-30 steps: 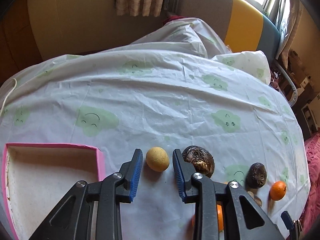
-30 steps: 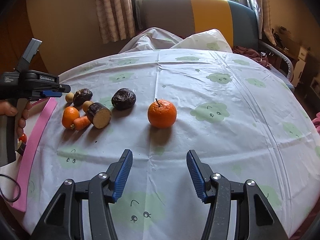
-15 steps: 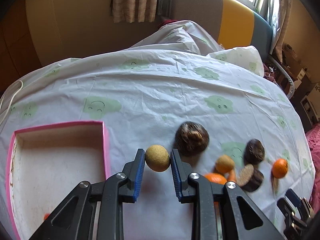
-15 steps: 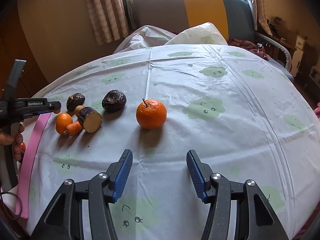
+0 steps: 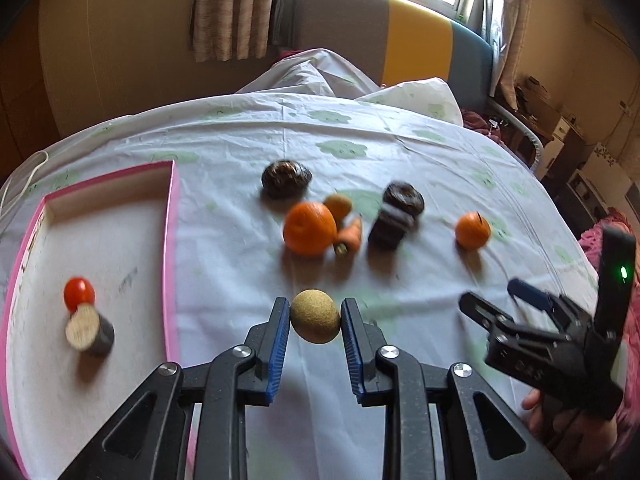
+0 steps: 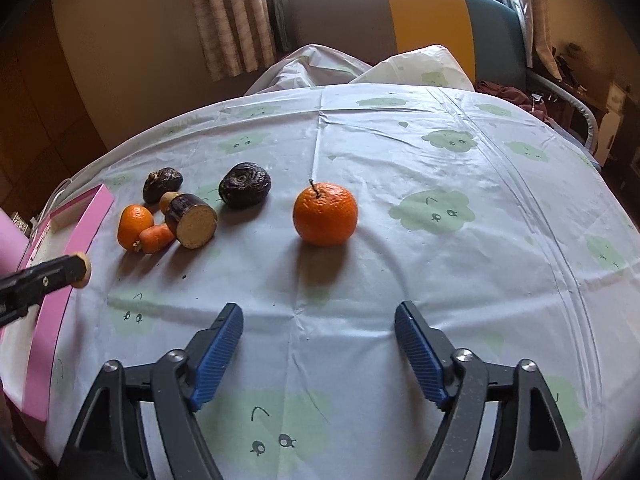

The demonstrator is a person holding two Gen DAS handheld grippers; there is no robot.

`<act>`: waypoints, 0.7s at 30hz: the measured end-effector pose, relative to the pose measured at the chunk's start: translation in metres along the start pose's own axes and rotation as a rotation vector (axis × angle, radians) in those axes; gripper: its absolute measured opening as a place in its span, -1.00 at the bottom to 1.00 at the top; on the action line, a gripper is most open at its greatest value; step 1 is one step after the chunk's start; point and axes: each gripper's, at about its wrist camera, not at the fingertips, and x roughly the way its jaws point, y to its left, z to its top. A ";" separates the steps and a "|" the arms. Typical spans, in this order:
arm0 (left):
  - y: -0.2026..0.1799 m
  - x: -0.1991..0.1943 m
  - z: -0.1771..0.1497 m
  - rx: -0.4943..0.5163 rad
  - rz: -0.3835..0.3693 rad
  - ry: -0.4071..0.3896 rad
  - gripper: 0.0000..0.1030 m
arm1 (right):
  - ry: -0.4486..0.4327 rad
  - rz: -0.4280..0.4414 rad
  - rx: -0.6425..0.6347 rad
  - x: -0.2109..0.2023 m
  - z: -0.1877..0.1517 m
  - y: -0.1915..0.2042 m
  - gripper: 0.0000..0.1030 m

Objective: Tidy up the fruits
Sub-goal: 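Carry the potato into the tray and release it from the left gripper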

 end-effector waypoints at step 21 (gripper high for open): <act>0.002 0.017 -0.036 0.010 -0.002 -0.047 -0.49 | -0.039 -0.056 0.027 -0.012 0.013 -0.006 0.21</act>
